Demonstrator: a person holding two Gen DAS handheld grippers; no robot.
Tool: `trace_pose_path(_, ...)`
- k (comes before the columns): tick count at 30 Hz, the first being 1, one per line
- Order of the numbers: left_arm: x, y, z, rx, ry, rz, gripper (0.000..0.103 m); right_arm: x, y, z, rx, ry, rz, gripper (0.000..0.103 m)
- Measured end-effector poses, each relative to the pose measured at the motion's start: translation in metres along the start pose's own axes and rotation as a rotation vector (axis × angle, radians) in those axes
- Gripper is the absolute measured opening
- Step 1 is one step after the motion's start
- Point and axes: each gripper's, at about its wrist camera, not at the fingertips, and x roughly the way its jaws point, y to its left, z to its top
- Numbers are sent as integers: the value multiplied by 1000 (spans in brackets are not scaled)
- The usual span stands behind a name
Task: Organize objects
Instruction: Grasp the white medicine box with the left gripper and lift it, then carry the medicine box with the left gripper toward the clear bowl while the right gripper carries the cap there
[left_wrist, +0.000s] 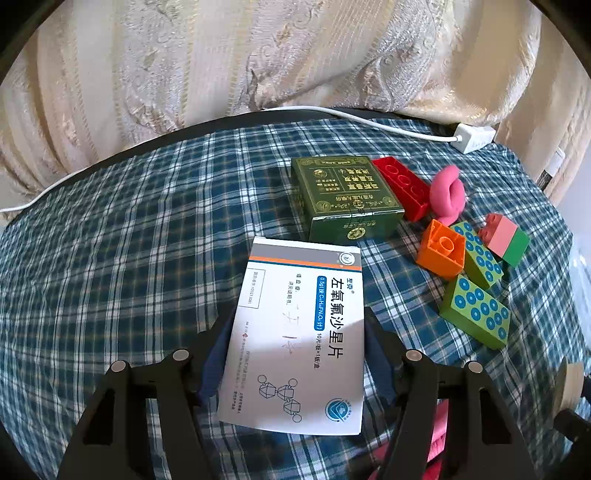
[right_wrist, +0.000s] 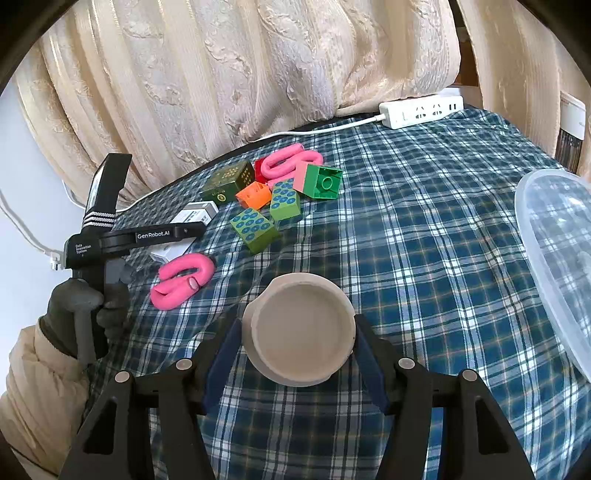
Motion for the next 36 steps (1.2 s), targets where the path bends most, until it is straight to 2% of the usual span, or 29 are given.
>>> trace_pose_path(9, -26, -9, -3, 6, -55, 22, 66, -6, -4, 1, 12, -19, 2, 64)
trace_pose_path(17, -48, -31, -3, 23, -88, 0, 66, -17, -10, 2, 28, -46, 2, 64)
trace_pose_path(25, -66, -63, -1, 53, -104, -41, 66, -40, -29, 4, 58, -100, -24, 64)
trace_pose_path(36, -79, -121, -4, 129, -113, -101, 66, -87, -75, 6, 128, -199, -112, 64)
